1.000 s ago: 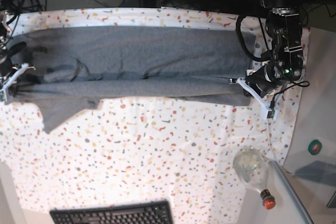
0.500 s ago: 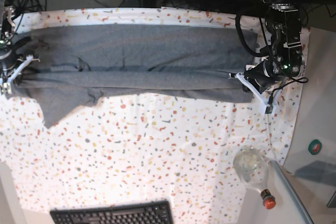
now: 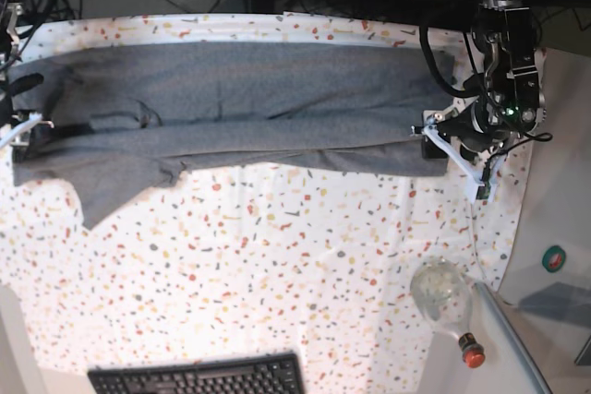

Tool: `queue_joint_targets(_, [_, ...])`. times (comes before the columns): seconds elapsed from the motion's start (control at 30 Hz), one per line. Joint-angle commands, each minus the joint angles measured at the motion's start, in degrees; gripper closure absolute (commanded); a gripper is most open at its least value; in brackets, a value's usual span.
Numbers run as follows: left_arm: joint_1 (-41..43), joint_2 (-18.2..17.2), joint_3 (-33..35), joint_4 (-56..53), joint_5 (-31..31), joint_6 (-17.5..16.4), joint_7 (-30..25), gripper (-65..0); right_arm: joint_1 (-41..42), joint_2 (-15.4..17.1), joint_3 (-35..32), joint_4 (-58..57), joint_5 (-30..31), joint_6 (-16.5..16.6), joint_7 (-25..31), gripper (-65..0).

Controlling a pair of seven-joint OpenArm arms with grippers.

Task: Layout the t-shirt on the table in an organized manner, then fold the t-shirt properly
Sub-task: 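Lay the folded edge down and release both grippers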

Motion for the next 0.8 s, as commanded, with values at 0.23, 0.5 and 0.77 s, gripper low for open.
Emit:
queue_joint_targets(0.23, [0.66, 1.14, -0.14, 7.79, -0.77, -0.20, -0.92, -57.6, -1.12, -2.73, 1.97, 9.81, 0.24, -0.08, -5.96, -28.5])
queue_joint_targets(0.5, [1.45, 3.51, 0.30, 3.92, -0.77, -0.38, -1.28, 0.0, 10.05, -0.36, 1.27, -5.66, 0.24, -0.08, -6.22, 0.0])
queue_joint_targets(0.77, [2.07, 3.95, 0.04, -5.31, -0.68, -0.47, -3.21, 0.0, 17.96, 4.21, -0.14, -24.30, 0.33, -0.08, -5.69, 0.0])
